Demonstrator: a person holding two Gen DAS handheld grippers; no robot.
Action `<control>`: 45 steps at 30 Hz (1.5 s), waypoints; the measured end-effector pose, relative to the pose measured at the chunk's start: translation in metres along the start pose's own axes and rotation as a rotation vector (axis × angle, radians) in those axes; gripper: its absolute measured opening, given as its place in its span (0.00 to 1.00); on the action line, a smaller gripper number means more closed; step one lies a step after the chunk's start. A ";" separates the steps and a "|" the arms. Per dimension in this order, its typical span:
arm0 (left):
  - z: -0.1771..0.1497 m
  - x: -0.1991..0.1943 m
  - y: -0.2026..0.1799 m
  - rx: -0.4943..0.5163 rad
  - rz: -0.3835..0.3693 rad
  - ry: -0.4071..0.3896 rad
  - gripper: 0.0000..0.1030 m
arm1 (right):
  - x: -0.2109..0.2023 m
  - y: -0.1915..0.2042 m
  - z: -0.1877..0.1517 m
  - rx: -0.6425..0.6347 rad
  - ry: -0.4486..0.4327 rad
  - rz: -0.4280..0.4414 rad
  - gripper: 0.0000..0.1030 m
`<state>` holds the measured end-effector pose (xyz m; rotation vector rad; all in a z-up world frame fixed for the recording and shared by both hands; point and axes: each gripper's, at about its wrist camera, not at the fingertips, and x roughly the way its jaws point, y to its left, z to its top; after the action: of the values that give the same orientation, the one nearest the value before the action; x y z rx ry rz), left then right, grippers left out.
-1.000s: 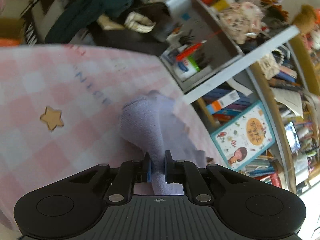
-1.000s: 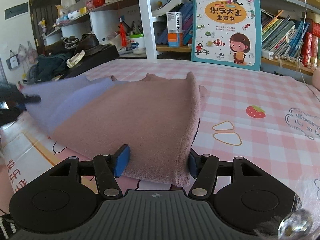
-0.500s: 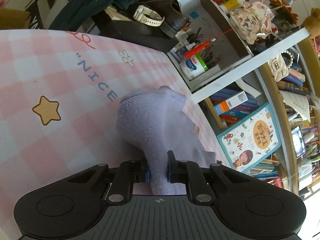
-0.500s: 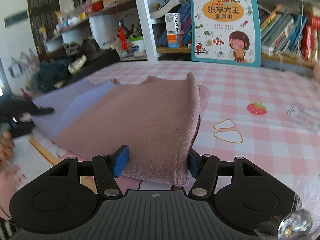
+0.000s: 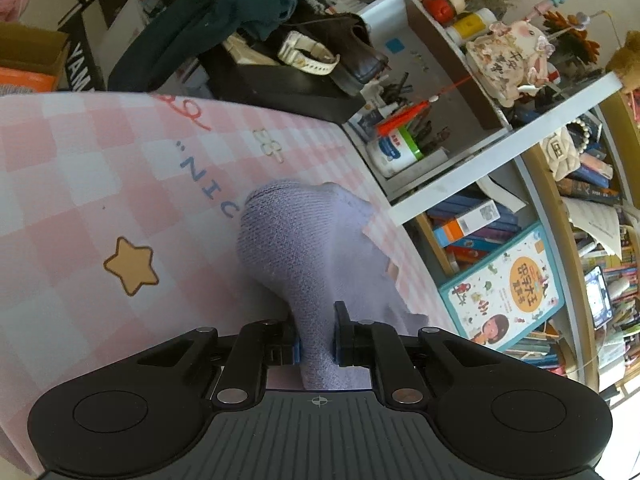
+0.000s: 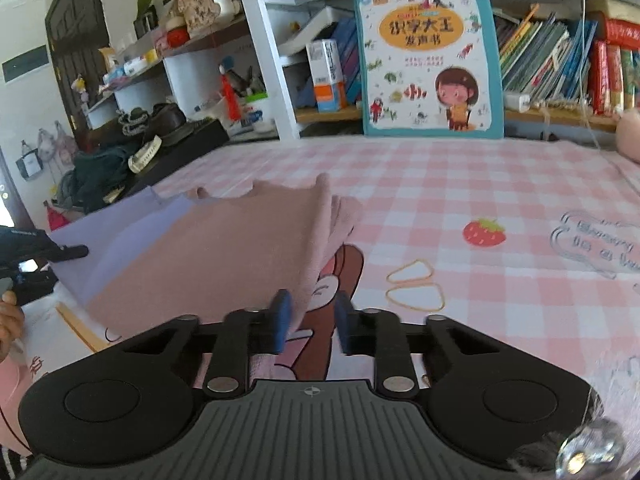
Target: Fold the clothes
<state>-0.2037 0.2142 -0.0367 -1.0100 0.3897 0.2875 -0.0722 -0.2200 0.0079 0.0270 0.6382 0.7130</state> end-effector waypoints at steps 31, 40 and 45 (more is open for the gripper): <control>-0.183 0.028 -0.193 1.097 -0.181 0.214 0.58 | 0.006 -0.016 -0.005 0.085 0.023 0.036 0.05; -0.143 -0.023 -0.189 0.976 -0.378 0.209 0.59 | -0.006 -0.038 -0.009 0.223 -0.026 0.083 0.38; -0.109 -0.031 -0.173 0.954 -0.272 0.065 0.59 | -0.041 -0.046 -0.003 0.320 -0.131 0.096 0.48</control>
<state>-0.1804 0.0313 0.0569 -0.1241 0.3804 -0.1822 -0.0697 -0.2811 0.0164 0.3985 0.6226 0.6897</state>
